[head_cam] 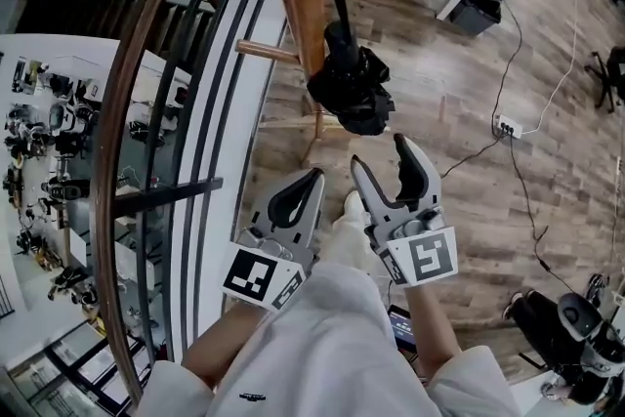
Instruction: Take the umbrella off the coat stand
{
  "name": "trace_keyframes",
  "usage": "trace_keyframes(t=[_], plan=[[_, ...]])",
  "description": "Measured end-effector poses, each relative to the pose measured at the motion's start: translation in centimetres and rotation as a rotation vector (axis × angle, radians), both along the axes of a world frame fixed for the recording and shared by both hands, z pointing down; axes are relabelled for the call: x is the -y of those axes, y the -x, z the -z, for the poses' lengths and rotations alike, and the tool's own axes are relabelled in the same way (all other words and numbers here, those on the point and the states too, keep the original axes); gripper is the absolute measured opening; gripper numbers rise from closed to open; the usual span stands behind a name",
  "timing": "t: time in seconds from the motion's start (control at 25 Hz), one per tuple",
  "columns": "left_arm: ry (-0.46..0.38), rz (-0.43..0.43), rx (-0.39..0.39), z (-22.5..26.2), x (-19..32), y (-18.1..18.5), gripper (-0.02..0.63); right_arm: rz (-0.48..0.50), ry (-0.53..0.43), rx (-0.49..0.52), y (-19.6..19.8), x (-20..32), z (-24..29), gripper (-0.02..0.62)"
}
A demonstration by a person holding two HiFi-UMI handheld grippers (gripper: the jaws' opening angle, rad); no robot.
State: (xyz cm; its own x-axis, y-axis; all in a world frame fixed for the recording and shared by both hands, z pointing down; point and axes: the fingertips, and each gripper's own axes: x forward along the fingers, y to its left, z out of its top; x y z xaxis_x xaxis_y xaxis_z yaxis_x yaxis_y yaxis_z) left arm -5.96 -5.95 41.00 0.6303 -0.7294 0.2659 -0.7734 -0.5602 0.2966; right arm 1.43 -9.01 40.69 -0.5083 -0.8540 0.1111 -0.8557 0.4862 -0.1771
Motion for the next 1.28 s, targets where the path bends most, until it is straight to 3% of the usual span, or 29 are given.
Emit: trace_keyframes(t=[0.56,0.72,1.28], plan=[[0.051,0.006,0.016,-3.7,1.3,-0.1,0.024,0.001,0.013,-0.064,-0.4,3.6,-3.8,0.288],[0.059,0.014,0.016,-4.5,1.8,-0.3,0.024,0.006,0.035,-0.039,-0.5,4.5,-4.9,0.296],[0.049,0.050,0.016,-5.5,3.8,-0.2,0.023,0.104,-0.002,-0.133,0.9,8.1,-5.8,0.345]])
